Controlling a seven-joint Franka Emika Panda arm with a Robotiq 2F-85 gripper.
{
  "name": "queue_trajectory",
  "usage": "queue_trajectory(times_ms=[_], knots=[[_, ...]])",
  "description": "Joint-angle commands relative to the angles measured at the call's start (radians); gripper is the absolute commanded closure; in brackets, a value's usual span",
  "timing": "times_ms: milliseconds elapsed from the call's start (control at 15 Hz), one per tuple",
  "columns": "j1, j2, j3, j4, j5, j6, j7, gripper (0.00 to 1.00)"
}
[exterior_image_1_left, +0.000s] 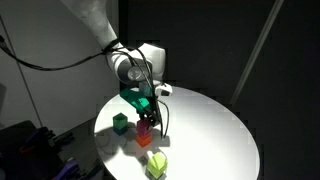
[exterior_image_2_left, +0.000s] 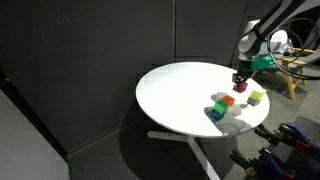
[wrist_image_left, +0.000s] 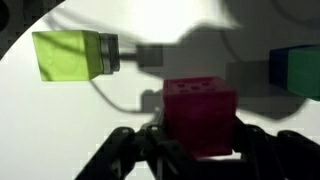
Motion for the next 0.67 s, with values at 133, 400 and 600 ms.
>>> queue_trajectory(times_ms=[133,400,600], knots=[[0.004,0.040,0.003,0.067,-0.015,-0.032,0.065,0.72],[-0.008,0.038,0.010,0.047,-0.006,-0.005,0.042,0.47],[-0.008,0.041,0.011,0.045,-0.006,-0.005,0.042,0.47]])
